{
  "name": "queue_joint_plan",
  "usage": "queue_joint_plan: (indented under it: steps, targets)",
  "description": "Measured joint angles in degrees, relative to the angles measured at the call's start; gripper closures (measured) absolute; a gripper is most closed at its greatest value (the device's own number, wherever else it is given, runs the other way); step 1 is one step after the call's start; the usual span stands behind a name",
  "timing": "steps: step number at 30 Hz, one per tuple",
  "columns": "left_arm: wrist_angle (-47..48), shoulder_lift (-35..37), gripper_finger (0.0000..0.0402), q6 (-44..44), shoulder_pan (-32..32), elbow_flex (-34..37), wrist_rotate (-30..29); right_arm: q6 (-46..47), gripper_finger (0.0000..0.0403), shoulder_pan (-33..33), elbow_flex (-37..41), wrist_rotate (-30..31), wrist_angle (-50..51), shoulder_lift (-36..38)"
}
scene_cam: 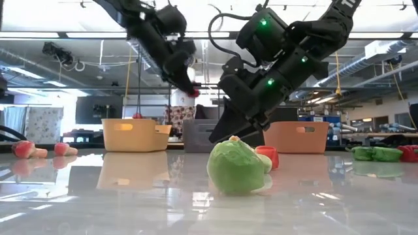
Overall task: Sort produce into baskets
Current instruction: Put the red chili pepper into the black bin
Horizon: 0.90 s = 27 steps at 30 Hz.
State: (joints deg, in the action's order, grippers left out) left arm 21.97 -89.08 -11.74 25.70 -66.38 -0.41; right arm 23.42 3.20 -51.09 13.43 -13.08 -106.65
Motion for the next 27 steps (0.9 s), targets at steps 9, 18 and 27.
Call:
queue_joint_plan:
  steps: [9,18,27]
  targets:
    - [0.37,-11.14,0.0250,-1.45,2.61,-4.06,2.65,0.00,0.0213,-0.20,0.00,-0.05,0.24,-0.02]
    - [14.74,-8.38,0.0249,-1.60,2.40,-11.69,-1.44,-3.91,0.0213,-1.20,-0.02,0.08,-1.28,-0.04]
    - [29.01,7.08,0.0249,7.01,-3.56,-3.92,0.31,-2.51,0.0214,-1.31,-0.04,0.39,-0.88,-0.04]
